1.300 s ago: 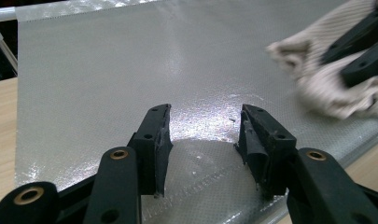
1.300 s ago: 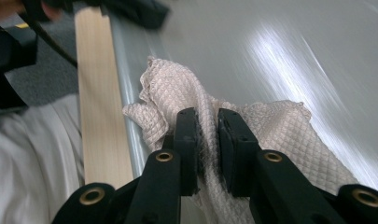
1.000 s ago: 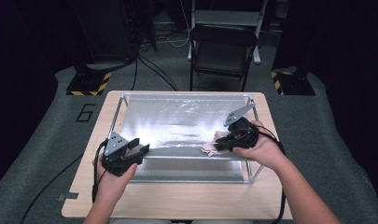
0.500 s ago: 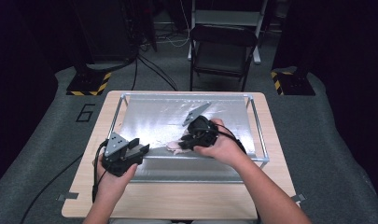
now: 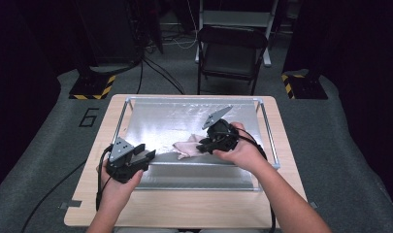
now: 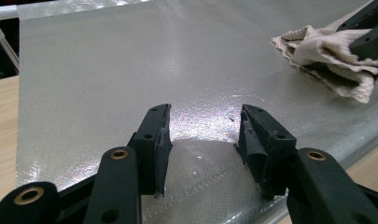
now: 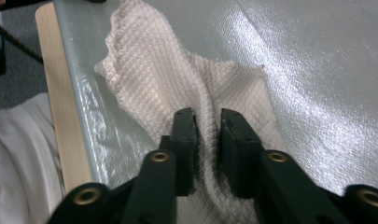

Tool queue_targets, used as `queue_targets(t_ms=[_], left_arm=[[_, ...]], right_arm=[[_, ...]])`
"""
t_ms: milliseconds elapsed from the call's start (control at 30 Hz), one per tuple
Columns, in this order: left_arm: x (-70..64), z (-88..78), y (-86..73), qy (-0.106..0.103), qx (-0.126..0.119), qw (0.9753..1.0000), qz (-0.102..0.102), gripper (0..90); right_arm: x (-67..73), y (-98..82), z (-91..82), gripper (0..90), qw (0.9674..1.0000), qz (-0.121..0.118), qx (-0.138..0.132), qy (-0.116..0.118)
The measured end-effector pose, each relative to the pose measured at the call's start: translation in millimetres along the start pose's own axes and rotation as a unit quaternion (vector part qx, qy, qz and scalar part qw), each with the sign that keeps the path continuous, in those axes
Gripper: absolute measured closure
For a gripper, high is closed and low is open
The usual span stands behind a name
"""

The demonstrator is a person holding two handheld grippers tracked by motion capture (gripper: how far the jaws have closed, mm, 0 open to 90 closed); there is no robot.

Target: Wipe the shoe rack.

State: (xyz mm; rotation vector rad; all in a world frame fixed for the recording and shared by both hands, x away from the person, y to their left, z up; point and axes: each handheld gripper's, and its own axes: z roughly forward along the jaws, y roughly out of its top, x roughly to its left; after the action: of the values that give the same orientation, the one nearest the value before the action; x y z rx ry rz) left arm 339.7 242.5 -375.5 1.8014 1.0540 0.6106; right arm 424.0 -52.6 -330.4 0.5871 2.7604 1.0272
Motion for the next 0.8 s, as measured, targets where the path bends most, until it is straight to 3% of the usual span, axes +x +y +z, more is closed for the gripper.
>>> queue_targets(t_ms=[100, 233, 367, 533, 600, 667, 733, 767, 800], left_arm=[[0.0, 0.2, 0.3, 0.0, 0.001, 1.0, 0.001, 53.1], [-0.1, 0.3, -0.1, 0.0, -0.001, 1.0, 0.002, 53.1], [0.3, 0.1, -0.3, -0.001, -0.001, 1.0, 0.002, 53.1], [0.5, 0.0, 0.0, -0.002, 0.001, 1.0, 0.0, 53.2], [-0.1, 0.0, 0.2, 0.0, 0.0, 1.0, 0.002, 53.2], [0.6, -0.3, 0.0, -0.004, 0.001, 1.0, 0.002, 53.2], [-0.3, 0.1, -0.2, -0.001, -0.001, 1.0, -0.001, 53.2], [-0.7, 0.3, -0.1, 0.0, 0.0, 1.0, 0.001, 53.2], [-0.9, 0.3, 0.0, 0.001, 0.001, 1.0, 0.001, 53.2]], right_arm=[[4.6, 6.6, 6.0, 80.5, 0.9999, 0.008, -0.002, -0.008], [6.5, 19.0, 18.4, 80.8, 0.9991, 0.007, 0.003, -0.041], [-6.6, 21.7, 19.4, 81.0, 0.9972, 0.029, 0.015, -0.067], [-31.1, 0.3, 0.4, 81.0, 0.9917, 0.077, 0.011, -0.102], [-41.3, -9.8, -8.3, 81.4, 0.9912, 0.103, 0.001, -0.083], [-40.8, -13.8, -9.7, 82.0, 0.991, 0.116, -0.006, -0.066], [-31.6, -10.2, -6.6, 82.4, 0.993, 0.107, -0.004, -0.05], [-24.3, -6.7, -2.7, 82.4, 0.9946, 0.101, -0.008, -0.021], [-7.9, 1.1, 5.5, 82.2, 0.9966, 0.082, -0.009, -0.004]])
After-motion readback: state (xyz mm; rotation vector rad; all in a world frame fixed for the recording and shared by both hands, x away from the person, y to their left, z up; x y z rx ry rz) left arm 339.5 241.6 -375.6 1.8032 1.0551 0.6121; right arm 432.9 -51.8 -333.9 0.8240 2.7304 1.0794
